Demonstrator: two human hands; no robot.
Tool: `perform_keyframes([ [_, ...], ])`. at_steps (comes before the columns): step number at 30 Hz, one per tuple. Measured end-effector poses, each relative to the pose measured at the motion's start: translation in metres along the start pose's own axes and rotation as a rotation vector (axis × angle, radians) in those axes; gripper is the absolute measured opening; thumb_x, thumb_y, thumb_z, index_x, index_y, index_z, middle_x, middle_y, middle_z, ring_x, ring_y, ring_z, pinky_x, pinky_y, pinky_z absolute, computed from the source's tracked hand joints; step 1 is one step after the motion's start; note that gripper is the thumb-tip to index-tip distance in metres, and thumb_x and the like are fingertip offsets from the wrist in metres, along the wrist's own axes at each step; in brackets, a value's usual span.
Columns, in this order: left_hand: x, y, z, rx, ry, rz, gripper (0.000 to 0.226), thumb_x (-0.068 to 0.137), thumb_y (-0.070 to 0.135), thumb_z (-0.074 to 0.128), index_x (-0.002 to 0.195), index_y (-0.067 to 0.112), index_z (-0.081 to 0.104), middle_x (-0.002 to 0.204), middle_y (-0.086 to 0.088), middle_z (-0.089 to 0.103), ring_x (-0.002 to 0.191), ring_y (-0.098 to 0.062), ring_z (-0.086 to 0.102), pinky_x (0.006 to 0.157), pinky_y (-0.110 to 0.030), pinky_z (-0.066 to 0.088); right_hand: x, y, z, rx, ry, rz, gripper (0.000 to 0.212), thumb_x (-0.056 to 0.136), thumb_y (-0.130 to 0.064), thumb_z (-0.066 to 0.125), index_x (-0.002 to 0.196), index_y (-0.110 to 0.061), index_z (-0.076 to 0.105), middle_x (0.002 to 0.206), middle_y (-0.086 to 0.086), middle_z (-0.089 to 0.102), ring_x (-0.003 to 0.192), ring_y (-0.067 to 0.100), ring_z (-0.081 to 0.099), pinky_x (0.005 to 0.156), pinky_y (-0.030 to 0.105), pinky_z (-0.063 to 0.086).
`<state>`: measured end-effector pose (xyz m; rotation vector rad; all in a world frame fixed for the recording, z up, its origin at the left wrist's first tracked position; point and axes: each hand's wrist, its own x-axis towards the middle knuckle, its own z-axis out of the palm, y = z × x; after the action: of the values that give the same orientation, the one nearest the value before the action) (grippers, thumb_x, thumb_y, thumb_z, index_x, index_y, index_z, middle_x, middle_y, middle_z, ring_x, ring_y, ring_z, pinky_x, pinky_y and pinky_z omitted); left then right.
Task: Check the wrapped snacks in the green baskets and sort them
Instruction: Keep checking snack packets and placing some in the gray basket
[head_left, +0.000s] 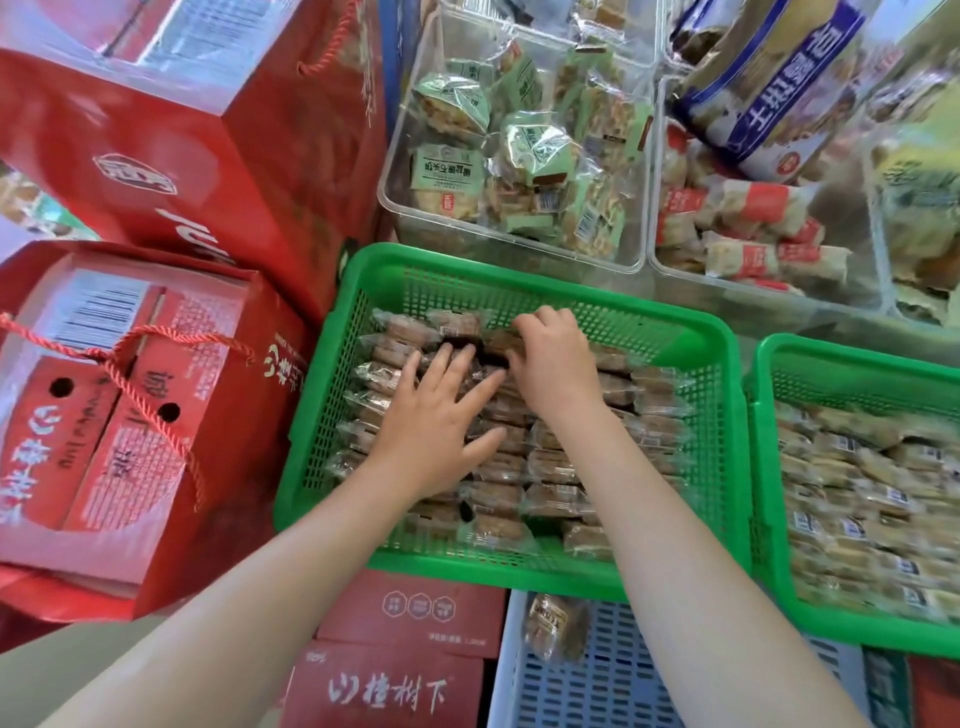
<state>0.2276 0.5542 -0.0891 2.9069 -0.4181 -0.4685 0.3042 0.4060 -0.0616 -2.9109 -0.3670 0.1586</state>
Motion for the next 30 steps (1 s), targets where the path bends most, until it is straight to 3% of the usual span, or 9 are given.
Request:
perform_keyframes([
  [6,0.001,0.002,0.003,0.001,-0.037,-0.027,0.068,0.1,0.067,0.017,0.16,0.04,0.002,0.17,-0.007,-0.005,0.157,-0.026,-0.008,0.124,-0.051,-0.01,-0.004,0.0,0.003,-0.031,-0.044,-0.003,0.024,0.088,0.001,0.057,0.111,-0.007,0.059,0.109,0.013,0.061,0.102,0.034,0.052,0.083,0.04,0.043],
  [11,0.002,0.004,0.0,0.007,-0.057,-0.026,0.068,0.1,0.067,0.017,0.16,0.039,0.004,0.17,-0.006,-0.005,0.157,-0.026,-0.007,0.124,-0.051,-0.01,-0.006,-0.001,-0.013,0.172,-0.148,0.026,0.023,0.092,-0.001,0.048,0.113,-0.009,0.048,0.114,0.016,0.047,0.092,0.038,0.052,0.075,0.042,0.043],
  [14,0.002,0.004,-0.003,-0.014,-0.061,-0.023,0.067,0.101,0.066,0.021,0.16,0.038,0.008,0.17,-0.006,-0.002,0.157,-0.026,-0.006,0.124,-0.051,-0.01,-0.004,0.002,-0.031,0.335,-0.278,0.057,0.017,0.098,-0.004,0.042,0.11,-0.015,0.046,0.114,0.009,0.04,0.092,0.033,0.051,0.08,0.041,0.044],
  [17,0.0,0.003,-0.014,-0.125,-0.077,-0.032,0.065,0.102,0.062,0.031,0.159,0.032,0.021,0.17,-0.005,0.003,0.157,-0.024,-0.003,0.124,-0.048,-0.01,-0.012,0.005,-0.044,0.373,-0.164,0.009,0.015,0.099,-0.001,0.045,0.105,-0.013,0.051,0.108,0.003,0.045,0.095,0.022,0.047,0.081,0.032,0.037],
  [20,-0.012,0.007,-0.028,-0.354,0.011,-0.101,0.061,0.103,0.049,0.045,0.156,0.022,0.034,0.168,-0.003,0.018,0.156,-0.021,0.007,0.126,-0.042,-0.001,-0.038,0.002,-0.056,0.399,0.016,-0.07,0.01,0.099,-0.002,0.049,0.101,-0.009,0.055,0.098,0.002,0.054,0.088,0.019,0.049,0.076,0.031,0.041],
  [24,-0.042,0.018,-0.045,-0.754,0.151,-0.165,0.061,0.096,0.032,0.062,0.152,0.022,0.041,0.156,0.002,0.041,0.145,-0.016,0.034,0.12,-0.041,0.029,-0.078,-0.006,-0.072,0.568,0.172,-0.037,0.006,0.101,-0.006,0.05,0.102,-0.01,0.054,0.092,0.004,0.06,0.083,0.018,0.056,0.07,0.03,0.047],
  [27,-0.072,0.034,-0.066,-1.244,0.07,-0.206,0.058,0.088,0.039,0.072,0.142,0.03,0.052,0.134,0.009,0.063,0.121,-0.01,0.059,0.101,-0.035,0.047,-0.11,-0.019,-0.087,0.765,0.166,0.109,0.006,0.102,-0.01,0.051,0.1,-0.015,0.052,0.087,-0.001,0.058,0.077,0.007,0.054,0.066,0.021,0.045],
  [30,-0.106,0.046,-0.075,-1.614,-0.03,-0.273,0.041,0.084,0.035,0.078,0.122,0.02,0.068,0.109,-0.006,0.076,0.096,-0.024,0.073,0.085,-0.041,0.057,-0.144,-0.031,-0.095,0.886,0.109,0.266,0.007,0.102,-0.015,0.052,0.098,-0.02,0.055,0.089,0.002,0.06,0.076,0.007,0.056,0.065,0.017,0.045],
])
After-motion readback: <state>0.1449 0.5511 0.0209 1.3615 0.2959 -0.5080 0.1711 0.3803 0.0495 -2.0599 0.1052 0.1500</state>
